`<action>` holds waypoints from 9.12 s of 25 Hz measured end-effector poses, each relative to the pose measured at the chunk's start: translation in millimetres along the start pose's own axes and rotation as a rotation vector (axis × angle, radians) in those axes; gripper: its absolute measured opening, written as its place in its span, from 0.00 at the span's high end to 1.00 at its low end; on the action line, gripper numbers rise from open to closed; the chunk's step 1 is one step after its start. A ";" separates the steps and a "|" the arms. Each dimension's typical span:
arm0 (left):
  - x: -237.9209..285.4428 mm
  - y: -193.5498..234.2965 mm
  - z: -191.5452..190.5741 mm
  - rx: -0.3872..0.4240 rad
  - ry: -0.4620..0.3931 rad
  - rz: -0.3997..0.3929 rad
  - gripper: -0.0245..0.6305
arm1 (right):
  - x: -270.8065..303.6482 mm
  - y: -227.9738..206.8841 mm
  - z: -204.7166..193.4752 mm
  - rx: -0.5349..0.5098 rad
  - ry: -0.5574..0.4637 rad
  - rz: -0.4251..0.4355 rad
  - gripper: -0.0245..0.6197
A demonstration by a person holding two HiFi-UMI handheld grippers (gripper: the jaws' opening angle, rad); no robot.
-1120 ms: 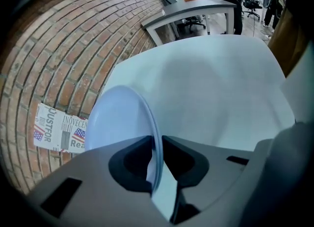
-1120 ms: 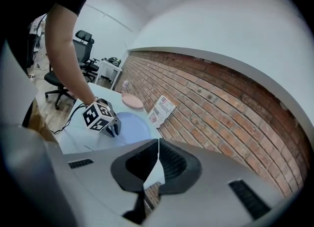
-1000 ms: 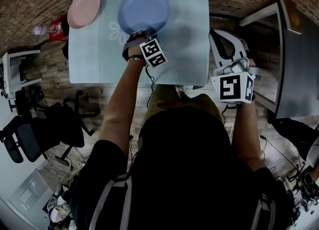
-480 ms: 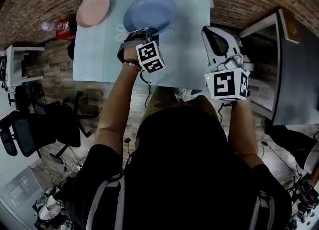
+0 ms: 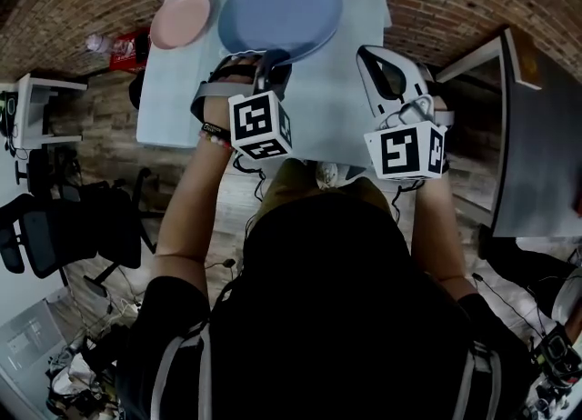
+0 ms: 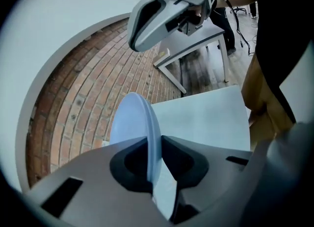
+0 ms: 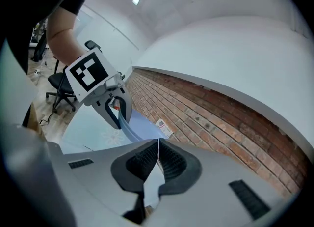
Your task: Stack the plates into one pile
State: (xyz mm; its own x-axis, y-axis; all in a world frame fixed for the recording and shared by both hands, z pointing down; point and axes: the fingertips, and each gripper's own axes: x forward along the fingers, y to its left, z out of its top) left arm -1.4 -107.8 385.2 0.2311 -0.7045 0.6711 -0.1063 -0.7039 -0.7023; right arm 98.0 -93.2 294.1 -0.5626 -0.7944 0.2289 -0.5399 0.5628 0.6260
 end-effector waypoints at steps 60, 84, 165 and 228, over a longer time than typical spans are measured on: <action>57.1 101.4 -394.0 -0.036 0.030 -0.063 0.85 | 359.9 156.1 173.3 0.054 0.072 0.151 0.90; 143.0 51.1 -487.5 -0.121 0.112 -0.239 0.85 | 419.4 188.4 154.9 0.026 0.192 0.217 0.90; -43.5 88.7 -111.7 -0.455 -0.307 0.095 0.93 | 152.9 66.8 95.5 0.046 0.006 0.073 0.91; -89.1 101.4 -21.9 -0.380 -0.444 0.276 0.93 | 79.6 32.5 84.0 0.011 -0.041 -0.005 0.91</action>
State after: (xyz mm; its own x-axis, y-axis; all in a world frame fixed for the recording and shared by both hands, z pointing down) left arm -53.9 -118.3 259.4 0.5159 -0.8169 0.2581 -0.5356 -0.5426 -0.6470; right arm -16.8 -118.9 270.1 -0.5851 -0.7872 0.1951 -0.5492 0.5615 0.6189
